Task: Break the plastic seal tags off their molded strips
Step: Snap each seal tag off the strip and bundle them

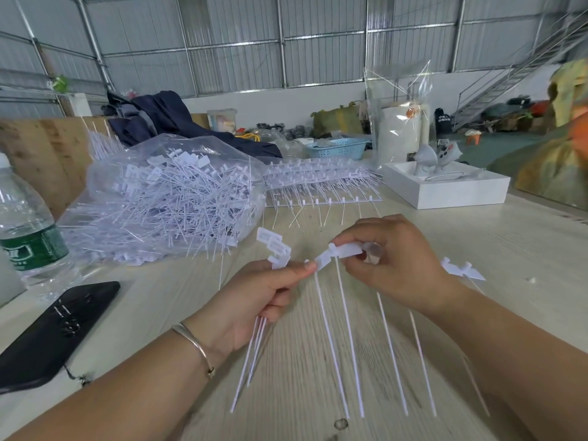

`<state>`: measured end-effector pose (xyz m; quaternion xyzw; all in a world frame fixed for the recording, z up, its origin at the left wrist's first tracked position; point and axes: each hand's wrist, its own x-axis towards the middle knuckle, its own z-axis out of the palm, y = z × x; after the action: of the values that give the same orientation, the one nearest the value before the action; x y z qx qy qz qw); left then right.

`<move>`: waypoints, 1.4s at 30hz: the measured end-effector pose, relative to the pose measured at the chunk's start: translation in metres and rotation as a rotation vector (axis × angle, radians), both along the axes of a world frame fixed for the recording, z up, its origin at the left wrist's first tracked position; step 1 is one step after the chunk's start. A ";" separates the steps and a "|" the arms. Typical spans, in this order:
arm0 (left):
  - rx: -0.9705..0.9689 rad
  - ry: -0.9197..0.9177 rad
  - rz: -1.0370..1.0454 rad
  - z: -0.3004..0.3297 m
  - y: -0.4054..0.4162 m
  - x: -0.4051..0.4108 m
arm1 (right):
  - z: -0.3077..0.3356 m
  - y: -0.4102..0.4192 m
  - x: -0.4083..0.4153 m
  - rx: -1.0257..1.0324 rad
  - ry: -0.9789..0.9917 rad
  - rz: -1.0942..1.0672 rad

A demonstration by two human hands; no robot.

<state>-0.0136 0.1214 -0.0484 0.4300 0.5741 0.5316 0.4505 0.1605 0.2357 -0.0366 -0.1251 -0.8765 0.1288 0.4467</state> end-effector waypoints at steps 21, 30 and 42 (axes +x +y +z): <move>0.043 -0.180 -0.042 0.002 -0.001 -0.002 | -0.003 -0.007 -0.001 -0.462 0.044 0.140; 0.060 -0.149 -0.016 0.000 0.000 0.002 | -0.005 -0.014 -0.004 -0.338 -0.064 0.123; 0.127 -0.286 -0.062 0.004 -0.003 -0.001 | 0.002 -0.004 0.004 -0.681 -0.153 0.165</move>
<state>-0.0142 0.1186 -0.0443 0.3950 0.4559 0.6084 0.5158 0.1642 0.2314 -0.0342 -0.2048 -0.8212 0.4396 0.3007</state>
